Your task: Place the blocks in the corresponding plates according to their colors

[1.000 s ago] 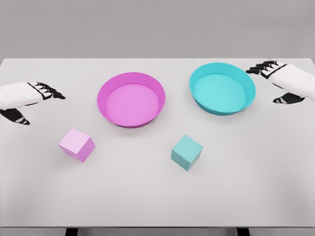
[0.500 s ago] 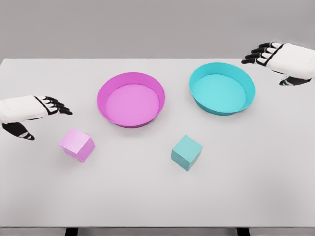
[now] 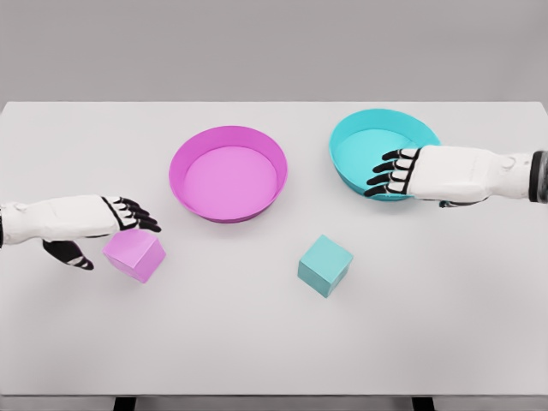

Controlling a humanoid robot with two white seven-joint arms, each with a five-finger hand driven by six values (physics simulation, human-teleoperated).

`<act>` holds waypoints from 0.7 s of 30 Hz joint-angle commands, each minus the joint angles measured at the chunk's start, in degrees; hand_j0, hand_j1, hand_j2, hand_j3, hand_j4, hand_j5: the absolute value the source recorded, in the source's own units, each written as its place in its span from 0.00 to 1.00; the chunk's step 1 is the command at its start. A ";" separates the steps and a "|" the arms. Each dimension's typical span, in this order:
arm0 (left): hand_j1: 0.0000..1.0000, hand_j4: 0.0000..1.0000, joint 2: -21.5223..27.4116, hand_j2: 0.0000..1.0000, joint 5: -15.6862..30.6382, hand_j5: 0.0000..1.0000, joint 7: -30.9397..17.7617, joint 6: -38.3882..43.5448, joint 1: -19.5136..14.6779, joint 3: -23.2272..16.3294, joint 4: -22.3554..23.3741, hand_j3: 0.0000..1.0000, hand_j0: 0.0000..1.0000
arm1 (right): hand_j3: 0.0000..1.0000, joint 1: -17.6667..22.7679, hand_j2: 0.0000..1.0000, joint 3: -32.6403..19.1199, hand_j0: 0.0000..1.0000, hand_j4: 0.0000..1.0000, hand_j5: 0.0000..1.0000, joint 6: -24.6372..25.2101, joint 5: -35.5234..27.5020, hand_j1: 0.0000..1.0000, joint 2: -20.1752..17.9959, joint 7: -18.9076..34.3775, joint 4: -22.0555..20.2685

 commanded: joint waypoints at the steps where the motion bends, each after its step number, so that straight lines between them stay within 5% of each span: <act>1: 1.00 1.00 -0.63 1.00 0.20 1.00 0.02 0.13 0.00 -0.35 -0.06 1.00 1.00 | 1.00 -0.09 1.00 0.60 1.00 1.00 1.00 0.04 -1.23 1.00 0.17 -0.06 -2.62; 6: 1.00 1.00 -0.81 1.00 -0.07 1.00 0.02 0.13 0.18 -0.35 0.21 1.00 1.00 | 1.00 0.26 1.00 0.34 1.00 1.00 1.00 0.04 -2.12 1.00 3.33 -0.06 -3.59; 21: 1.00 1.00 -3.36 1.00 -2.17 1.00 0.02 0.13 0.79 -0.70 0.56 1.00 1.00 | 1.00 0.53 1.00 0.33 1.00 1.00 1.00 0.04 -2.82 1.00 3.33 -0.06 -7.81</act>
